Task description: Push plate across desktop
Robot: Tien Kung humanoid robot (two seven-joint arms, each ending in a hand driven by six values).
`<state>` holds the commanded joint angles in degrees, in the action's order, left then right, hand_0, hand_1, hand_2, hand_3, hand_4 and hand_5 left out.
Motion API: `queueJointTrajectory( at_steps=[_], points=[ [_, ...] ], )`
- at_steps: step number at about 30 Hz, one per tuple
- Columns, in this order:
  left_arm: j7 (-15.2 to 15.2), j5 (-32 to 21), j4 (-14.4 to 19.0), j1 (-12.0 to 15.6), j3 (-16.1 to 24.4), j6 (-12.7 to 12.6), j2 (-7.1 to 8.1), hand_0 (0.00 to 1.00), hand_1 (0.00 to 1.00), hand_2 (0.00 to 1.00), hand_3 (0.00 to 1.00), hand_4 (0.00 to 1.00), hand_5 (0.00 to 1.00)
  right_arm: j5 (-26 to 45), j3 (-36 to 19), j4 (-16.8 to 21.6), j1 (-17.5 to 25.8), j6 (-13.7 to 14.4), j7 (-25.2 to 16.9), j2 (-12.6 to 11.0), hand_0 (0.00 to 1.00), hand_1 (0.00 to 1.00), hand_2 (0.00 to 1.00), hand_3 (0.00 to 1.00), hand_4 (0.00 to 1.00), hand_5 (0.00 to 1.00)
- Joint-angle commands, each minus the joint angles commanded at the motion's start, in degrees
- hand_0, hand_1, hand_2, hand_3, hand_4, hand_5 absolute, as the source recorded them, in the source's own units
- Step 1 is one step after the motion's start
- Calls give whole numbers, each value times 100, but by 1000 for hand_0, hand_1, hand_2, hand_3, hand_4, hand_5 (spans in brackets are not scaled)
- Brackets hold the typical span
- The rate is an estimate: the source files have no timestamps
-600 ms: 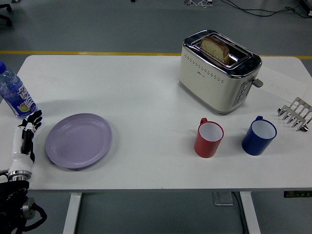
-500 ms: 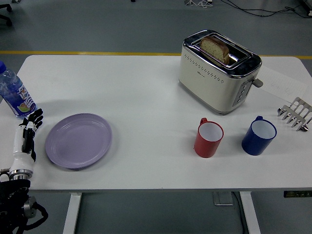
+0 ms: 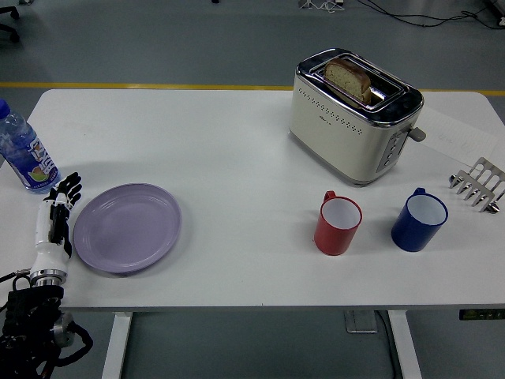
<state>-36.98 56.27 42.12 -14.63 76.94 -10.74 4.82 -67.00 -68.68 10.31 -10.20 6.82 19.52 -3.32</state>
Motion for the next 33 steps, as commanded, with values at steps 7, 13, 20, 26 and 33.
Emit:
queueJointTrajectory(
  at_steps=[7,13,20,26,33],
  points=[
    [0,12,-55,-115,32,35,-116,853,869,863,801,503,998,17,12,0,7,1,-2,-2,530,484,606,553,253,199],
    [0,-53,-41,-169,-117,54,-181,853,868,863,801,497,998,1,11,0,18,-3,0,-4,530,483,606,553,253,200],
    [0,-162,-33,-199,-339,76,-199,851,866,863,800,495,998,18,15,0,15,4,-4,0,530,484,606,553,252,200],
    [0,-301,50,-237,-431,83,-199,850,866,862,801,495,998,55,33,0,17,9,-13,0,530,485,607,552,252,199],
    [0,-513,13,-315,-572,99,-234,848,865,862,799,492,998,29,30,0,21,2,-9,-3,530,487,606,552,251,200]
  ],
)
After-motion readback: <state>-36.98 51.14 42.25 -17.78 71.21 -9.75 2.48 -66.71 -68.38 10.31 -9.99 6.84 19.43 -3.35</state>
